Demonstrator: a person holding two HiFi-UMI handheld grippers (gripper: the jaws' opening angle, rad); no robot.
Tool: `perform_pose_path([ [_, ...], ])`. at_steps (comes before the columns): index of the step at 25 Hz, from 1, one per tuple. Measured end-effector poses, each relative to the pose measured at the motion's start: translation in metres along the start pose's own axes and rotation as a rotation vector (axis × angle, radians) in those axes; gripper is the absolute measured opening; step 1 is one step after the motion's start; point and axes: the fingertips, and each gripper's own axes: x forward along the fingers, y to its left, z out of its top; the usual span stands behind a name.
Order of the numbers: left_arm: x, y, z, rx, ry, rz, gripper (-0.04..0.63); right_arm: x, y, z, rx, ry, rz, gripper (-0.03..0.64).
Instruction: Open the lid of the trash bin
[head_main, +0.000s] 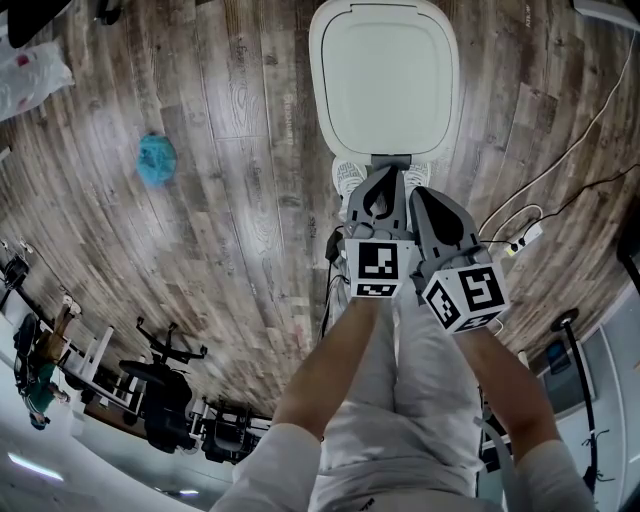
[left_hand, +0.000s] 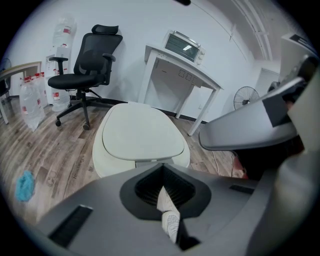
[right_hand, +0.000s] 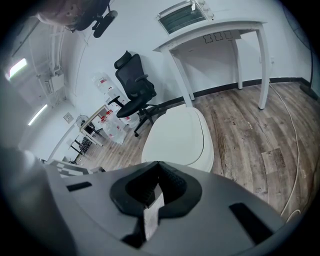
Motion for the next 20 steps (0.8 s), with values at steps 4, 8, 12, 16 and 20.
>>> perform_pose_path([
  [4,-0.0005,0.0005,-0.0003,-0.004,-0.001,0.001,-0.002,-0.0008,0.0000,-0.0026,0.001,0.002,0.001,0.015],
  [8,-0.0008,0.0008,-0.0011,0.000,-0.003,-0.001,-0.002,-0.0008,-0.0002,-0.0041,0.003,0.004,-0.001,0.017],
  [12,-0.0011,0.0006,-0.0004,0.004,-0.009,-0.004,-0.002,-0.0009,0.0001,-0.0041,0.001,0.004,-0.001,0.015],
  [16,-0.0012,0.0010,-0.0008,0.009,-0.012,0.000,-0.002,-0.0014,0.0009,-0.0050,0.004,0.001,0.004,0.017],
  [20,-0.0011,0.0000,-0.0011,0.012,-0.017,-0.003,-0.002,-0.0023,0.0002,-0.0062,0.007,-0.001,0.004,0.015],
])
